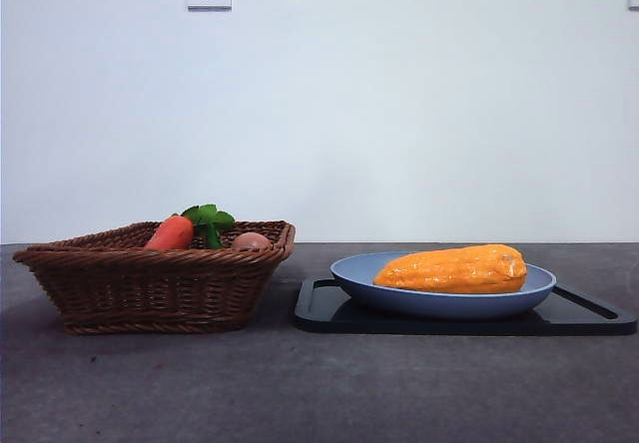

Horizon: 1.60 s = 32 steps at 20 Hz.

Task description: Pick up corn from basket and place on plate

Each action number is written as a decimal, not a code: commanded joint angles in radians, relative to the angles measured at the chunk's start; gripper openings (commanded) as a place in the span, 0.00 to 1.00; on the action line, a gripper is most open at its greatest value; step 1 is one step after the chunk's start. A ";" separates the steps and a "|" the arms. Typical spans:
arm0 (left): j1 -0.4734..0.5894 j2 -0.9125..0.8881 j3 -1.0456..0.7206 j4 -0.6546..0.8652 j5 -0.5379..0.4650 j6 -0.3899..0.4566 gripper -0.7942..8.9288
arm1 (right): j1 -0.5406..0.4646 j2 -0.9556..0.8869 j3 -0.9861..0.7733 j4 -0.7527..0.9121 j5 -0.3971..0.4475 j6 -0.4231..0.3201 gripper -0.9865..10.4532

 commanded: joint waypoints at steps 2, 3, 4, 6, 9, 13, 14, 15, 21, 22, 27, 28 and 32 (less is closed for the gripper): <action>0.104 -0.116 0.024 0.043 -0.005 0.042 0.08 | 0.003 0.008 0.019 0.022 -0.002 -0.008 0.09; 0.146 -0.153 0.023 0.042 -0.005 0.043 0.08 | 0.002 0.008 0.019 0.030 -0.002 -0.008 0.09; 0.199 -0.194 0.020 0.041 -0.005 0.042 0.08 | 0.002 0.008 0.019 0.046 -0.002 -0.008 0.09; 0.310 -0.271 0.012 0.023 -0.005 0.038 0.08 | 0.002 0.008 0.019 0.072 -0.002 -0.008 0.09; 0.485 -0.408 -0.041 -0.021 -0.005 0.035 0.08 | 0.003 0.008 0.019 0.106 -0.002 -0.008 0.09; 0.678 -0.652 -0.327 0.085 -0.005 0.035 0.08 | 0.002 0.008 0.019 0.137 -0.002 -0.008 0.09; 0.713 -0.721 -0.432 0.145 -0.005 0.036 0.08 | 0.002 0.008 0.019 0.145 -0.002 -0.008 0.09; 0.745 -0.792 -0.542 0.208 -0.005 0.037 0.08 | 0.002 0.008 0.019 0.157 -0.002 -0.008 0.09; 0.821 -1.181 -1.058 0.357 -0.005 0.035 0.08 | 0.002 0.008 0.019 0.201 -0.002 -0.008 0.09; 0.826 -1.231 -1.115 0.357 -0.005 0.035 0.08 | 0.002 0.008 0.019 0.211 -0.001 -0.008 0.09; 0.835 -1.429 -1.363 0.357 -0.005 0.016 0.08 | 0.002 0.008 0.019 0.235 -0.001 -0.008 0.09; 0.836 -1.461 -1.403 0.357 -0.005 0.002 0.08 | 0.002 0.008 0.019 0.235 -0.001 -0.008 0.09; 0.836 -1.574 -1.550 0.355 -0.005 -0.025 0.08 | 0.002 0.008 0.019 0.235 -0.001 -0.008 0.09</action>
